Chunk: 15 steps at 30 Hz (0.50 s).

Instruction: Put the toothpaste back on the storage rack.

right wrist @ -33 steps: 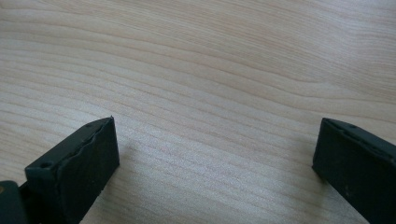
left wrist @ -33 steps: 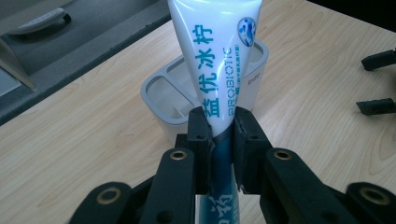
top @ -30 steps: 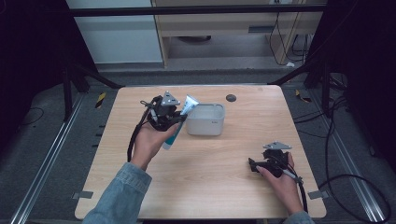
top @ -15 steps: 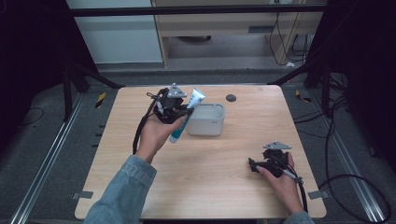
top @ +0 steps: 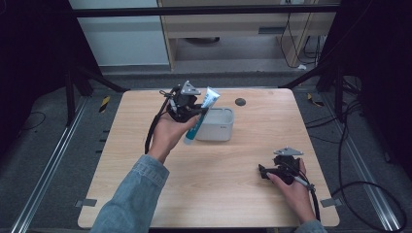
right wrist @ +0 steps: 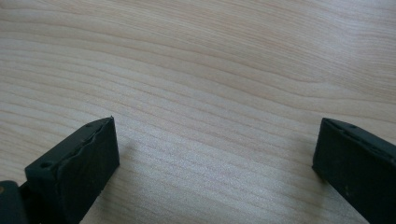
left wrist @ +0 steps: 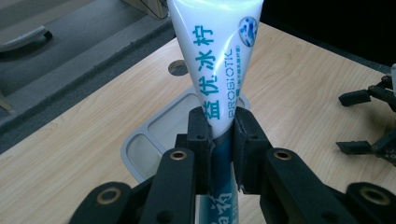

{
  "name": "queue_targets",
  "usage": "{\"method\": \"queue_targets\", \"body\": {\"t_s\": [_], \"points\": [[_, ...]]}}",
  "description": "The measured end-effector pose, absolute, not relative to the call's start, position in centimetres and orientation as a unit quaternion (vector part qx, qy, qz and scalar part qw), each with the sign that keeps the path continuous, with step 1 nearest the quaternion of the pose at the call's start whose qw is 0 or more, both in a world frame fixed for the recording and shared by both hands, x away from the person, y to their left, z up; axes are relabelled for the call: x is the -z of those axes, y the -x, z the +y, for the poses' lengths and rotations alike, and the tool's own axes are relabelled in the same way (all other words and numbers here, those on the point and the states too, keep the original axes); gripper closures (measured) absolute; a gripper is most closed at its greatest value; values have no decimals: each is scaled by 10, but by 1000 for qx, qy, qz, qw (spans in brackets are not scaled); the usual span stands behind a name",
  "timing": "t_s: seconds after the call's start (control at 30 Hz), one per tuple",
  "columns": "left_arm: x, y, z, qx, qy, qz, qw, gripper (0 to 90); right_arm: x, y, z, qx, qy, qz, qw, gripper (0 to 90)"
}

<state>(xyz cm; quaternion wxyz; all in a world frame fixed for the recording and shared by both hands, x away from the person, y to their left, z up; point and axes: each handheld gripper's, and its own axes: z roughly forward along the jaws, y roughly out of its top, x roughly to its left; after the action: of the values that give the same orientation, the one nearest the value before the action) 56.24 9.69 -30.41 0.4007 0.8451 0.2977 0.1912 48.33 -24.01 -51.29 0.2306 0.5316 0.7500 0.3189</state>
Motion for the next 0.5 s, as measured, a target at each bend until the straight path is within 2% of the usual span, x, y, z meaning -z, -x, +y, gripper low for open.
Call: {"method": "queue_targets", "body": {"t_s": [0.5], "points": [[294,-573,90,-194,-833,312,414,785,513,-483,-240,-317,-530,751,231,6]]}}
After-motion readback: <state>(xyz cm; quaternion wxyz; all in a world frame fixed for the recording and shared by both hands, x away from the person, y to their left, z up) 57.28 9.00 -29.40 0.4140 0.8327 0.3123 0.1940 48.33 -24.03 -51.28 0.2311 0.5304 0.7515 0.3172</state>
